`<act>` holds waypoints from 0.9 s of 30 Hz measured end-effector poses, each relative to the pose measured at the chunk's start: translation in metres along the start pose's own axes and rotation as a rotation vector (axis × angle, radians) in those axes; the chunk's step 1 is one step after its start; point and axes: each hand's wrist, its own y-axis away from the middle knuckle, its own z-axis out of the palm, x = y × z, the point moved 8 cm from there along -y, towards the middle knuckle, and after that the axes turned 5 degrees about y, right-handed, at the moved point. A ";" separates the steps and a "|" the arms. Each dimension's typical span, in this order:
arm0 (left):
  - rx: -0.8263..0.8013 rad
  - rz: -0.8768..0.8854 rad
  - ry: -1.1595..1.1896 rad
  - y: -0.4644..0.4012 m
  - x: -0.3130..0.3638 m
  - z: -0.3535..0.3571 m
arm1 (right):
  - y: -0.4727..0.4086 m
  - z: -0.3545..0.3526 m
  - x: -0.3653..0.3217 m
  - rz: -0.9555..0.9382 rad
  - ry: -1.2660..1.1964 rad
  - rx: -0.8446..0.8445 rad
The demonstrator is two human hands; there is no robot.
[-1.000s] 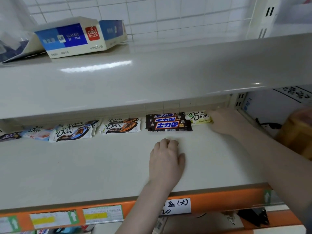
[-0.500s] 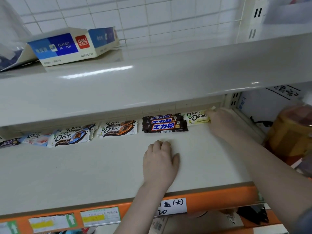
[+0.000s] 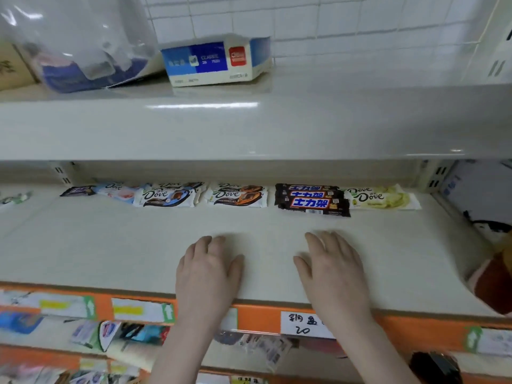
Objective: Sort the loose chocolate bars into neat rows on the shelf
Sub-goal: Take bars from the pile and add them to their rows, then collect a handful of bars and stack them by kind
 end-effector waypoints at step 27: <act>0.254 -0.276 -0.128 -0.033 -0.612 -0.231 | -0.017 0.068 -0.651 -0.399 -0.243 -0.031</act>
